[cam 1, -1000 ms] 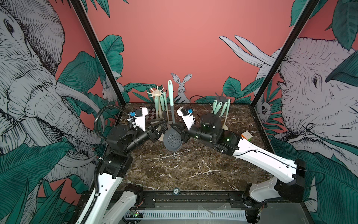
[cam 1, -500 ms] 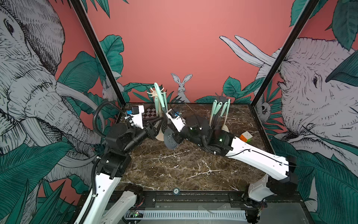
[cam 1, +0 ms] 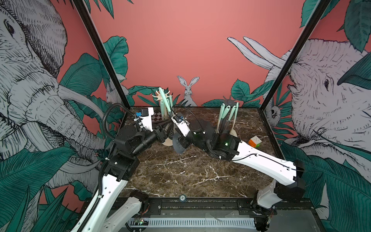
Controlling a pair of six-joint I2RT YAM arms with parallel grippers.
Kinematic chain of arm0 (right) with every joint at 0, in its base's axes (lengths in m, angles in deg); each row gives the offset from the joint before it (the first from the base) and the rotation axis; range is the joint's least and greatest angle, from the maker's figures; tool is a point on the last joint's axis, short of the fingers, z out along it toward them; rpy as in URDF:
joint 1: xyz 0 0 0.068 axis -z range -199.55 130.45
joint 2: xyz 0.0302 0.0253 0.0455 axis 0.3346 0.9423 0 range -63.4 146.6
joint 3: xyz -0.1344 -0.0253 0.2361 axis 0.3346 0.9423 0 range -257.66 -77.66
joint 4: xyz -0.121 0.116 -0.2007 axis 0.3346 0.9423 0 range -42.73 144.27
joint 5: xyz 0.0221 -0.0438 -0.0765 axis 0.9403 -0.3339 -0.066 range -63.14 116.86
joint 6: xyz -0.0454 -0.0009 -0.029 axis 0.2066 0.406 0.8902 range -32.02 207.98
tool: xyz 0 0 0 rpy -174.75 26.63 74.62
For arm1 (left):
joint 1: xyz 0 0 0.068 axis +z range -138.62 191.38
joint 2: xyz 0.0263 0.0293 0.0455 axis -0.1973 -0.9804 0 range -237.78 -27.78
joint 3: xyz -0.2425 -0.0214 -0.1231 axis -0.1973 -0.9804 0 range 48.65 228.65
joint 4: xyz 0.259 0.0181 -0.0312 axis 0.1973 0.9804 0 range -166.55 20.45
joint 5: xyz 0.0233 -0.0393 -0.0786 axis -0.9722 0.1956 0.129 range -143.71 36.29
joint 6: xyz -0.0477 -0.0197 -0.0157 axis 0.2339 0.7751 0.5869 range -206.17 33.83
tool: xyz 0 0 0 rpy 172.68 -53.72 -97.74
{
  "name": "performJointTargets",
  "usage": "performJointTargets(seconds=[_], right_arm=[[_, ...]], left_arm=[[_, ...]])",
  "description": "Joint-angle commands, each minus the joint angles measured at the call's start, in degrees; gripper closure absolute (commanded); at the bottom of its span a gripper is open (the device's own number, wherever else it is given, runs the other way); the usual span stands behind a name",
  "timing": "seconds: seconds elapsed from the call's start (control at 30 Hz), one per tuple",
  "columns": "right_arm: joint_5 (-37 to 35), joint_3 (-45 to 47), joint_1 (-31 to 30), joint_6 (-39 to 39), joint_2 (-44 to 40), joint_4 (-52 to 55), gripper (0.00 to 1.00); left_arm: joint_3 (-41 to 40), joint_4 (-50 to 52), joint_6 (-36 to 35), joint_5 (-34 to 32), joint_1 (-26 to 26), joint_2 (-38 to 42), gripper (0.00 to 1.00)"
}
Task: Hang the skimmer on the kitchen utensil rack
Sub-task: Pick up the skimmer from the center of the board.
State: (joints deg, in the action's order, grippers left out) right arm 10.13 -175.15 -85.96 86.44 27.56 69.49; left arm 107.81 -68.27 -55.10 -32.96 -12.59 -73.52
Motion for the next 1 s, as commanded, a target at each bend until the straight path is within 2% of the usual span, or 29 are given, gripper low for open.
performJointTargets(seconds=[0.0, 0.47, 0.97], right_arm=[[-2.0, -2.1, -0.4, 0.9, 0.4, 0.1, 1.0], [-2.6, -5.0, -1.4, 2.2, 3.5, 1.7, 1.0], [-3.6, -6.2, -1.8, 2.7, 5.2, 2.2, 1.0]], left_arm=[[0.3, -1.8, 0.4, -0.4, -0.2, 1.2, 0.6], [-1.4, -4.8, 2.5, -0.5, -0.7, -1.2, 0.62], [-2.3, -3.2, 2.2, -2.7, -1.0, -1.6, 0.92]])
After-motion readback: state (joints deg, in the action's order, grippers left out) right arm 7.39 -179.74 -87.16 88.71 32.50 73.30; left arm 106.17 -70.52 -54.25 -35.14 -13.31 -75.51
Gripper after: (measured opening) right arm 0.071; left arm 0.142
